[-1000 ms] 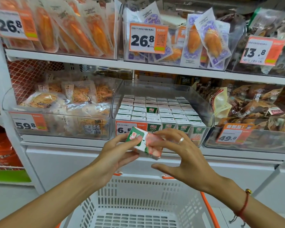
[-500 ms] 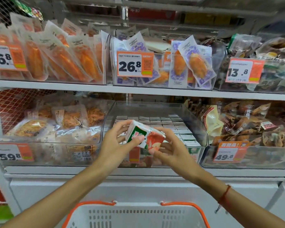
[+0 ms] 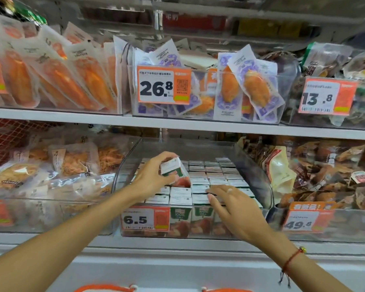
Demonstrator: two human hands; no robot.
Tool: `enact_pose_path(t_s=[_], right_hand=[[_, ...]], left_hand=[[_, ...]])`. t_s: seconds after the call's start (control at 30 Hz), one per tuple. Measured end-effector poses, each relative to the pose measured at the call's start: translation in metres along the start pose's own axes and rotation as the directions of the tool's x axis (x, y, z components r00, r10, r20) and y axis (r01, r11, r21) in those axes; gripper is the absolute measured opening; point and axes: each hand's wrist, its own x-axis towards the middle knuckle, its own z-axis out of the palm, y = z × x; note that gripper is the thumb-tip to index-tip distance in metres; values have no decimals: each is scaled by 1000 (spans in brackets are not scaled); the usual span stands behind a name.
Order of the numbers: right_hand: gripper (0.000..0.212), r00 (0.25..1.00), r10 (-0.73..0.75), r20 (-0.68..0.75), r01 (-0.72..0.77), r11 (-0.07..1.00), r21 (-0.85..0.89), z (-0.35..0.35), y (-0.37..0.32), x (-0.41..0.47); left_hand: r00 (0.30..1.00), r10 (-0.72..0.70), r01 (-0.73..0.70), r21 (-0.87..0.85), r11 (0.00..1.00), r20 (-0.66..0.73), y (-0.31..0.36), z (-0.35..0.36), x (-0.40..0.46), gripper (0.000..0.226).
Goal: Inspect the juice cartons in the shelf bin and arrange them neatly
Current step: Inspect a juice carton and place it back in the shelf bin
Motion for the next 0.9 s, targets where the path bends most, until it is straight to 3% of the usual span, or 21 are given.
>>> enact_pose_path(t_s=[0.17,0.33,0.53,0.67,0.9], right_hand=[[42,999,-30,-29,29,999,-35,3,0,-2],[39,999,-24,-26,23,999,-25,2,-1,-3],[43,1000,-21,14,22,998,-58,0,-4,-3],[41,1000,-14,16,15,998,-65,-2,-6,-4],[41,998,-14,57,17,999,-41,-3,-4,-2]], left_hand=[[961,0,-74,257,964,277,11,-19,23,48],[911,-68,-158,497,853,406,13,-3,36,51],[915,-114,-65,421,905,386,-2,5,32,54],[931,-138,8,359,933,339,-10,7,27,44],[957,-40,-110,489,865,286,-17,10,17,34]])
